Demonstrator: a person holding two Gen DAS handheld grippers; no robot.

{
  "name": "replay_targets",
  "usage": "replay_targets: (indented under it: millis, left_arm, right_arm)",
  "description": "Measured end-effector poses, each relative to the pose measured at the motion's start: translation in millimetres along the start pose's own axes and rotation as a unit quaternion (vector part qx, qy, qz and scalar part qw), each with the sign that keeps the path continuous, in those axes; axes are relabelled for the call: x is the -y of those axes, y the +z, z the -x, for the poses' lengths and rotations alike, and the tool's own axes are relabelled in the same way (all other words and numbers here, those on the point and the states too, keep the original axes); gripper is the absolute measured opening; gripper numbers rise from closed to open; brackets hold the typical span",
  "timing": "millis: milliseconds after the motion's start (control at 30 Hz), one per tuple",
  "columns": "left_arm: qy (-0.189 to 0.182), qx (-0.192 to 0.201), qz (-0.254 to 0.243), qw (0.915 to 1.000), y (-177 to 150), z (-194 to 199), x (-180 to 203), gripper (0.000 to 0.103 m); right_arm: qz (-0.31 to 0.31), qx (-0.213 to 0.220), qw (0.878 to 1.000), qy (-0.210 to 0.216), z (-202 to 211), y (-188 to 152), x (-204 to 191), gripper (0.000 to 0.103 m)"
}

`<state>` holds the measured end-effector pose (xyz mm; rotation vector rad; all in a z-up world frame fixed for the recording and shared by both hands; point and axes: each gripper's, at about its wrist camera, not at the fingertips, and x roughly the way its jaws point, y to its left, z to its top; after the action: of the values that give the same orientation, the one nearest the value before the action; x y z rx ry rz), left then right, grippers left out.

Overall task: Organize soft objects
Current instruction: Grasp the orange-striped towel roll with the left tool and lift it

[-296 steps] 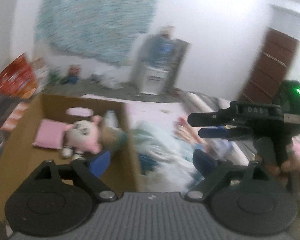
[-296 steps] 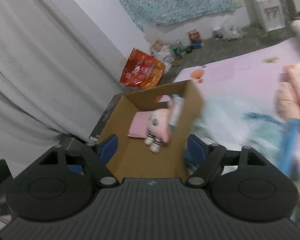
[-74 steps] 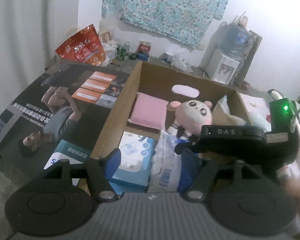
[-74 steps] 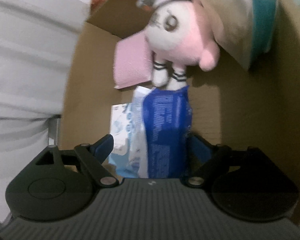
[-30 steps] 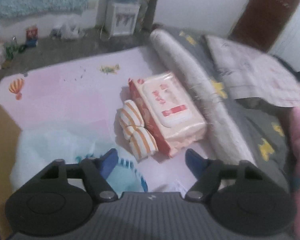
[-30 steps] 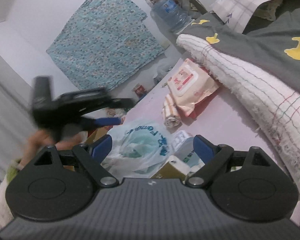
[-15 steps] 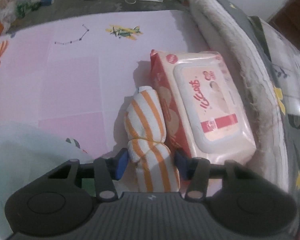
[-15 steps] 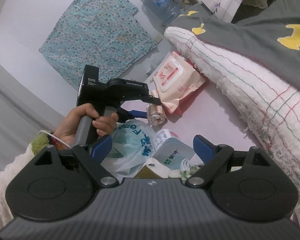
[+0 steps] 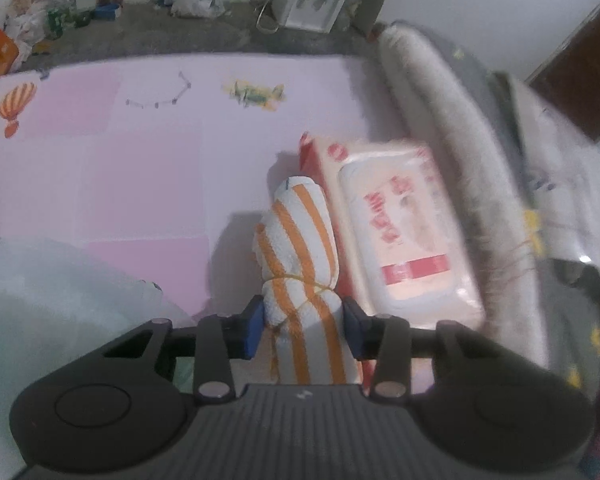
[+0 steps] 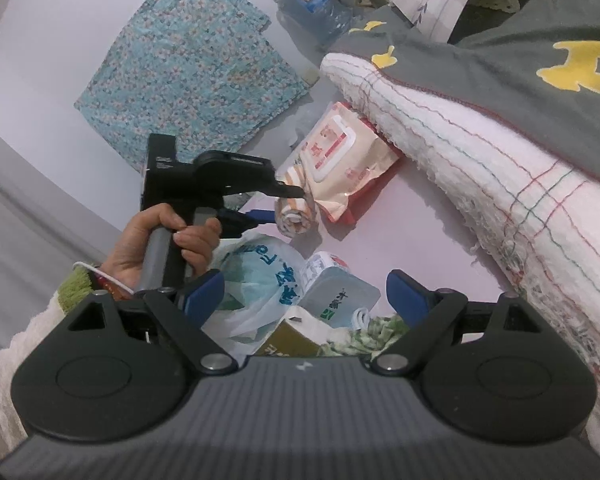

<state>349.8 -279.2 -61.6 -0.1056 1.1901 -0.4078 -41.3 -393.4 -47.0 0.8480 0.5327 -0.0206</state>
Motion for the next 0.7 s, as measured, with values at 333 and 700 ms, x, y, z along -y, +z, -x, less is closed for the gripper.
replay_targets:
  millis: [333, 700]
  left_arm:
    - [-0.079, 0.082, -0.027, 0.9932, -44, 126, 13, 0.042]
    - [-0.130, 0.131, -0.048, 0.9817, -165, 219, -13, 0.042]
  right_arm:
    - [0.010, 0.021, 1.000, 0.013, 40, -7, -18, 0.089]
    - [0.004, 0.007, 1.000, 0.018, 77, -36, -28, 0.089]
